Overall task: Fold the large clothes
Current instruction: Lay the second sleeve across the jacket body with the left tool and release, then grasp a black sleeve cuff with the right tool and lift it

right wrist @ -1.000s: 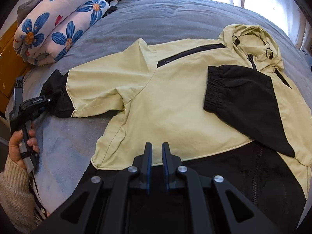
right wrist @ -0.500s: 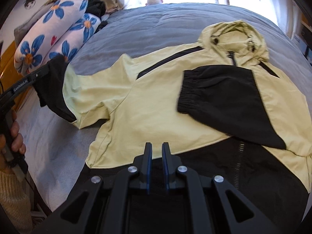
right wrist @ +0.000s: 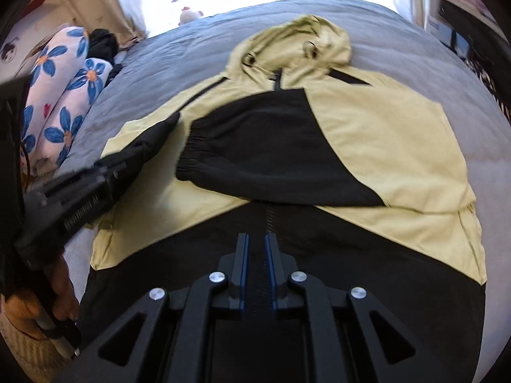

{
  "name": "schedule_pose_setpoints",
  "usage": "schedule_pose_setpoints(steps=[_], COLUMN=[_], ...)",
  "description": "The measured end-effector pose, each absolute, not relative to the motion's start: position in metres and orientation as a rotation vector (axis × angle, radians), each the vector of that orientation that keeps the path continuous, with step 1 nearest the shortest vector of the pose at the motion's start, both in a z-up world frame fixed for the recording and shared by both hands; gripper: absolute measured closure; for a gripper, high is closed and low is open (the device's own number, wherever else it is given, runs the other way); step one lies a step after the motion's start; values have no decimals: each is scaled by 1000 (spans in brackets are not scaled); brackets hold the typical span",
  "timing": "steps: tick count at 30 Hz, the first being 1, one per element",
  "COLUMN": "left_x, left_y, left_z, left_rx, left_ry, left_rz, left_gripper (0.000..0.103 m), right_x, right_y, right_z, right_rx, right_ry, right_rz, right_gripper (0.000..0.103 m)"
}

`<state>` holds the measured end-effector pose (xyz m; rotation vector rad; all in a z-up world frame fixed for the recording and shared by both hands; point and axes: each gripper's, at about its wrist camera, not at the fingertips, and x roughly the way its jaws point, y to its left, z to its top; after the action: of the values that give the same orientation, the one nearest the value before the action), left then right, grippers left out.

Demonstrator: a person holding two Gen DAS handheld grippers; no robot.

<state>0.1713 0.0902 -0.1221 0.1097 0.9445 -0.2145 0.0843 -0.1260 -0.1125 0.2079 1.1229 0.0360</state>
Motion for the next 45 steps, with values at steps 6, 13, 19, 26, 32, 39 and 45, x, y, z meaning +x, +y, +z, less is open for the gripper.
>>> schedule_pose_setpoints(steps=[6, 13, 19, 26, 32, 39, 45], left_x=[159, 144, 119, 92, 82, 80, 79], left_y=[93, 108, 156, 235, 277, 286, 292], left_z=[-125, -107, -94, -110, -129, -141, -145], left_rx=[86, 122, 48, -64, -139, -175, -187], left_ry=[984, 968, 946, 1004, 1047, 1062, 1068], left_rz=[-217, -180, -79, 78, 158, 152, 145], left_gripper=[51, 38, 30, 30, 30, 30, 30], right_x=[86, 85, 83, 97, 118, 132, 148], right_y=[-131, -113, -96, -63, -18, 54, 81], right_z=[-121, -115, -101, -93, -94, -119, -164], right_rx=[233, 215, 183, 106, 23, -219, -436], right_ry=[1135, 1120, 1086, 1067, 1075, 1075, 1129], right_rz=[47, 116, 187, 263, 367, 496, 447], right_gripper=[93, 76, 68, 66, 66, 66, 66])
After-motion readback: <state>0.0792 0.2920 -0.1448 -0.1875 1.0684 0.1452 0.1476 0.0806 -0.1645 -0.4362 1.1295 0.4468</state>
